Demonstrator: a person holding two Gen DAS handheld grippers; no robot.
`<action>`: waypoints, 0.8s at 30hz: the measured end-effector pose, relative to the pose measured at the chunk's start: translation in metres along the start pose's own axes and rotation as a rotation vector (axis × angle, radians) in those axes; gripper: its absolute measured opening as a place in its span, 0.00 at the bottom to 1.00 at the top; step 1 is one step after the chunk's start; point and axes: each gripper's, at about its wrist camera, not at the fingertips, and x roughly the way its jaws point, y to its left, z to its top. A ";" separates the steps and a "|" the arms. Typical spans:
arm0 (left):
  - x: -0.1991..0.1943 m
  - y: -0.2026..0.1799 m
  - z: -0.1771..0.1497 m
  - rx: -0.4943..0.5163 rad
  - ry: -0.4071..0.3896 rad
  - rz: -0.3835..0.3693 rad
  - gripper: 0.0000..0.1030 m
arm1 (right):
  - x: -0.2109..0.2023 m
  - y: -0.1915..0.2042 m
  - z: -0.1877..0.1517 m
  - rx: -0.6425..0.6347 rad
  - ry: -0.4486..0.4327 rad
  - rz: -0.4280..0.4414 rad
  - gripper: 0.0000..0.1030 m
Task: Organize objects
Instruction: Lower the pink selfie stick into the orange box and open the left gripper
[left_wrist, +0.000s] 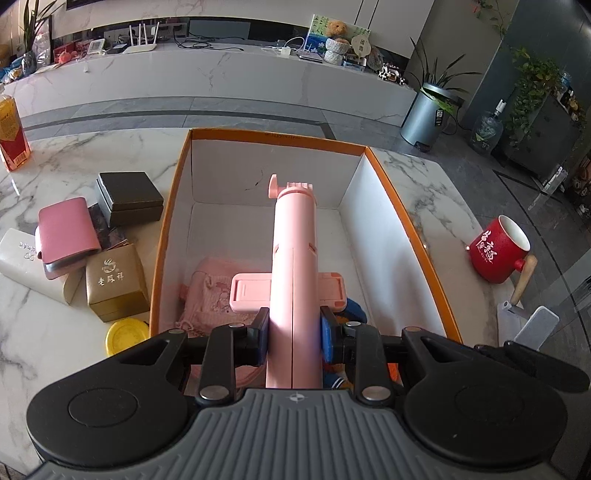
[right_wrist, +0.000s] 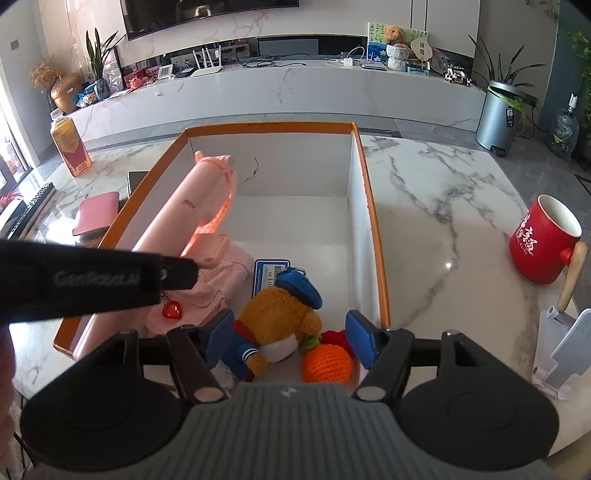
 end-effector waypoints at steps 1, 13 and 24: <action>0.004 -0.002 0.001 -0.006 0.002 0.007 0.30 | -0.001 0.000 0.000 0.001 -0.001 0.003 0.66; 0.046 -0.002 -0.012 -0.050 0.093 0.037 0.30 | 0.001 -0.002 -0.003 -0.012 0.002 0.030 0.66; 0.052 -0.010 -0.015 -0.047 0.145 0.013 0.30 | -0.010 -0.008 -0.002 -0.015 0.033 0.014 0.57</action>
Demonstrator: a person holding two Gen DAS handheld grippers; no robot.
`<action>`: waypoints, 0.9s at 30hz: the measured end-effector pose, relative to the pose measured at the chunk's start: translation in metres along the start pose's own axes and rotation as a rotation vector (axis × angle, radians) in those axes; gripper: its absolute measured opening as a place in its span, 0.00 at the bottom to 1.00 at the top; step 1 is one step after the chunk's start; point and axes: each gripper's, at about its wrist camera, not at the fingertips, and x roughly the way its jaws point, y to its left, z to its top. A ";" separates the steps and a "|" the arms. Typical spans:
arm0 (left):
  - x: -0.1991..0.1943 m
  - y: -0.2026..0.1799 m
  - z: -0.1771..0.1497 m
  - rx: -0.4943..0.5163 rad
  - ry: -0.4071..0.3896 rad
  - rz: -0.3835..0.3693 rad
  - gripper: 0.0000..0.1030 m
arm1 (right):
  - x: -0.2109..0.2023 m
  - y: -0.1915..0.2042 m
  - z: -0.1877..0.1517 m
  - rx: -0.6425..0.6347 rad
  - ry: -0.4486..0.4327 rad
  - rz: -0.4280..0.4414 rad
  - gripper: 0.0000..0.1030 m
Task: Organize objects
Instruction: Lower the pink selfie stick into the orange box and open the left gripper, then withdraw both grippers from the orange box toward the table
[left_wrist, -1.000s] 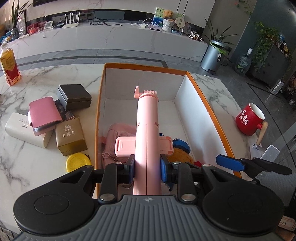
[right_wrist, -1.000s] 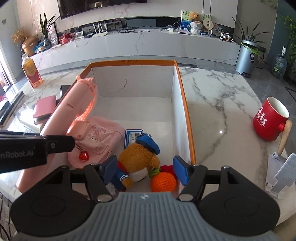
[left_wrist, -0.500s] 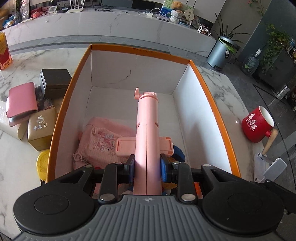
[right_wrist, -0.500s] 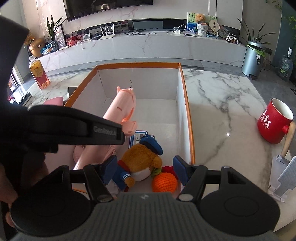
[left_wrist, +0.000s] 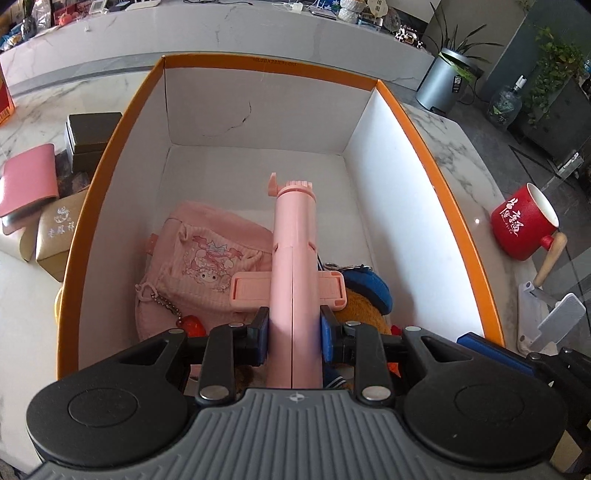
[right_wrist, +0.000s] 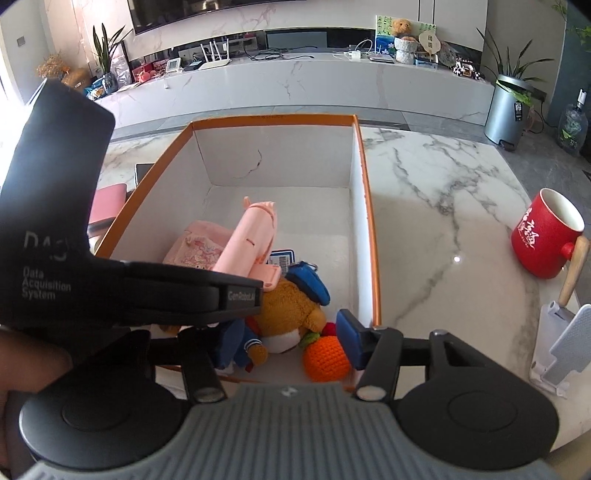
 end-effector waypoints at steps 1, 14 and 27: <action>0.001 -0.001 0.000 -0.002 0.003 -0.002 0.30 | -0.001 0.001 0.000 -0.014 0.000 -0.011 0.57; 0.000 0.007 0.000 0.032 0.018 0.066 0.71 | -0.002 0.001 -0.001 -0.035 0.011 -0.018 0.63; -0.030 -0.007 -0.004 0.115 0.010 0.053 0.88 | -0.007 0.002 -0.004 -0.027 0.006 -0.022 0.75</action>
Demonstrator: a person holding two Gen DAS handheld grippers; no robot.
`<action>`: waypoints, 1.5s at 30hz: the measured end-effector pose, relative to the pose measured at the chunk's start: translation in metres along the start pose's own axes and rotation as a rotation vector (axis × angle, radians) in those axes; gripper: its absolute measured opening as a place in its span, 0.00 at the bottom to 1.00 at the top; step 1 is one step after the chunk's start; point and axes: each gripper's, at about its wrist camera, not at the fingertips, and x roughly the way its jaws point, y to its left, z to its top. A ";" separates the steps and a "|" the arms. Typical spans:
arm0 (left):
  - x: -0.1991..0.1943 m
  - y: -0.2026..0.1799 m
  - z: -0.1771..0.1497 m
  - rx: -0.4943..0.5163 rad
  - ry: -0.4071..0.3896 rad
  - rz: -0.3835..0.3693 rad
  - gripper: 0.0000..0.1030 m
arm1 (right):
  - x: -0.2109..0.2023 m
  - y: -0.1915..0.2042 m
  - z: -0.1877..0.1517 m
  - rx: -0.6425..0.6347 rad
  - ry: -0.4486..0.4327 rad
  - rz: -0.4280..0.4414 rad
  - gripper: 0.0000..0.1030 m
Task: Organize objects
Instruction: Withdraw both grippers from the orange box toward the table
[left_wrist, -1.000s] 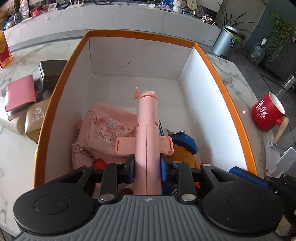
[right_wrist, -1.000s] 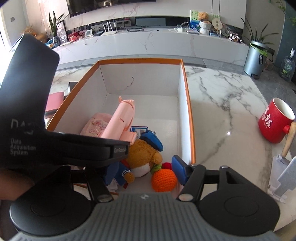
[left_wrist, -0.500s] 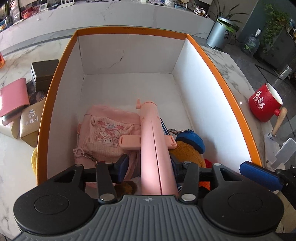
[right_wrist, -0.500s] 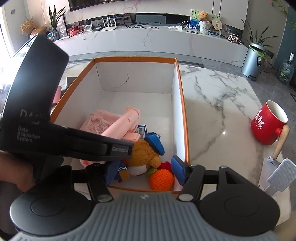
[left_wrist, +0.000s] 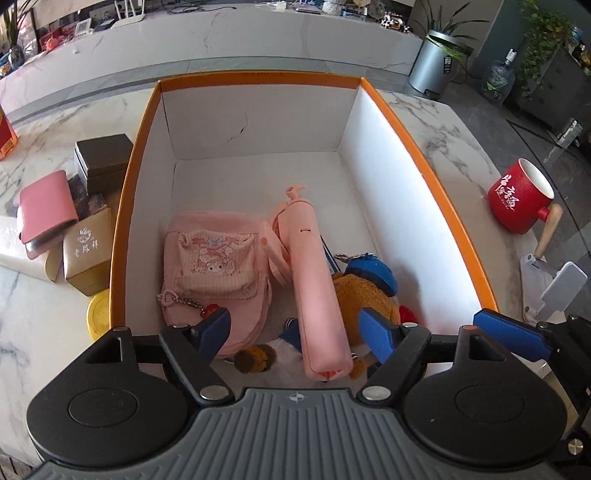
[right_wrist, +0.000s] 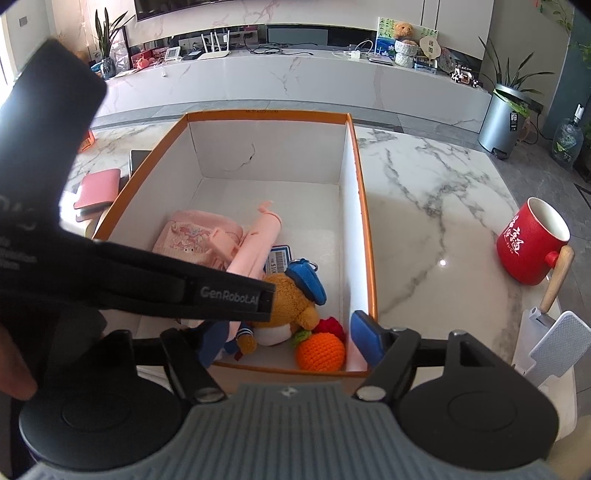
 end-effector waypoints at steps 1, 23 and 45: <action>-0.004 -0.001 0.000 0.008 -0.004 0.002 0.88 | -0.001 0.000 0.000 0.006 -0.005 0.004 0.77; -0.085 0.059 -0.030 -0.091 -0.126 0.086 0.89 | -0.039 0.061 -0.007 0.039 -0.087 0.051 0.92; -0.130 0.180 -0.117 -0.190 -0.293 0.268 0.89 | -0.065 0.160 -0.051 -0.054 -0.230 0.151 0.92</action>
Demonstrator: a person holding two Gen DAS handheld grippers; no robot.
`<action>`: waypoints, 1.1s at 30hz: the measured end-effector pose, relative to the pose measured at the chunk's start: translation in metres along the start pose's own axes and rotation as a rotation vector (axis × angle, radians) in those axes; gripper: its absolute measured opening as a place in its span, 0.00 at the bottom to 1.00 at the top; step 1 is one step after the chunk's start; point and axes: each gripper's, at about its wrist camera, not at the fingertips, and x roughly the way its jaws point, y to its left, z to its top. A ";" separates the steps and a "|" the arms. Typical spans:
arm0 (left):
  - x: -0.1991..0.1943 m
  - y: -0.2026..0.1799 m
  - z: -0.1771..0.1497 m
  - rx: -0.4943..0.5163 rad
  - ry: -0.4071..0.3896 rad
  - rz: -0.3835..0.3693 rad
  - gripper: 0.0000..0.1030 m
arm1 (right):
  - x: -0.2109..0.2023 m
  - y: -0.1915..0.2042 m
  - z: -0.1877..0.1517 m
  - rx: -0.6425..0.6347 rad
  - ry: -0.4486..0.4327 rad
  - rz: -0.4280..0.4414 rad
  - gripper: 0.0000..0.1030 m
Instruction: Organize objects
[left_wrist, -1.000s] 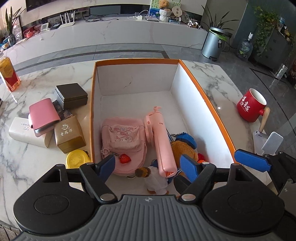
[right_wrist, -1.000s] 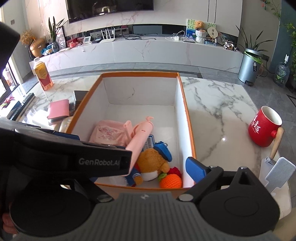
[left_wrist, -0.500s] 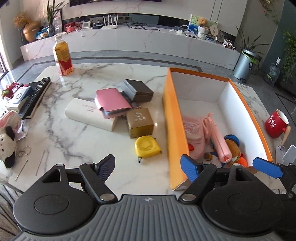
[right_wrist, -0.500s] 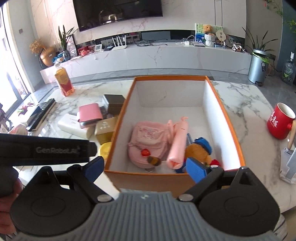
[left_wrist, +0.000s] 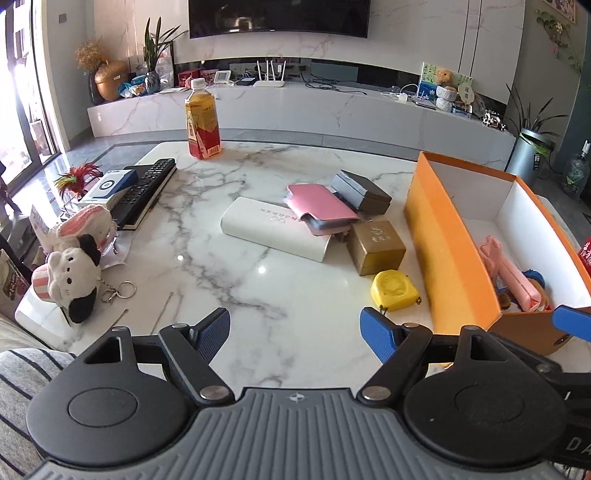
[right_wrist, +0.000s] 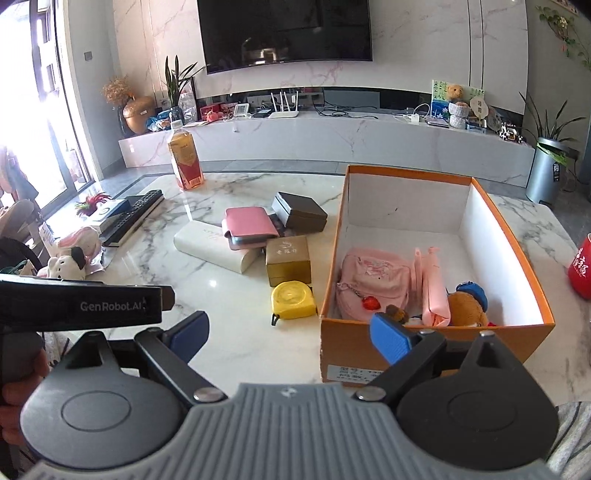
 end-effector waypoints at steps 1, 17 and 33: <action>0.002 0.004 -0.001 -0.003 0.006 -0.002 0.88 | 0.000 0.002 0.000 -0.010 -0.007 0.002 0.92; 0.027 0.028 -0.015 -0.026 0.073 0.010 0.87 | 0.042 0.033 0.025 -0.093 -0.017 0.132 0.85; 0.060 0.043 0.004 -0.096 0.142 -0.042 0.85 | 0.177 0.045 0.097 -0.140 0.276 0.081 0.83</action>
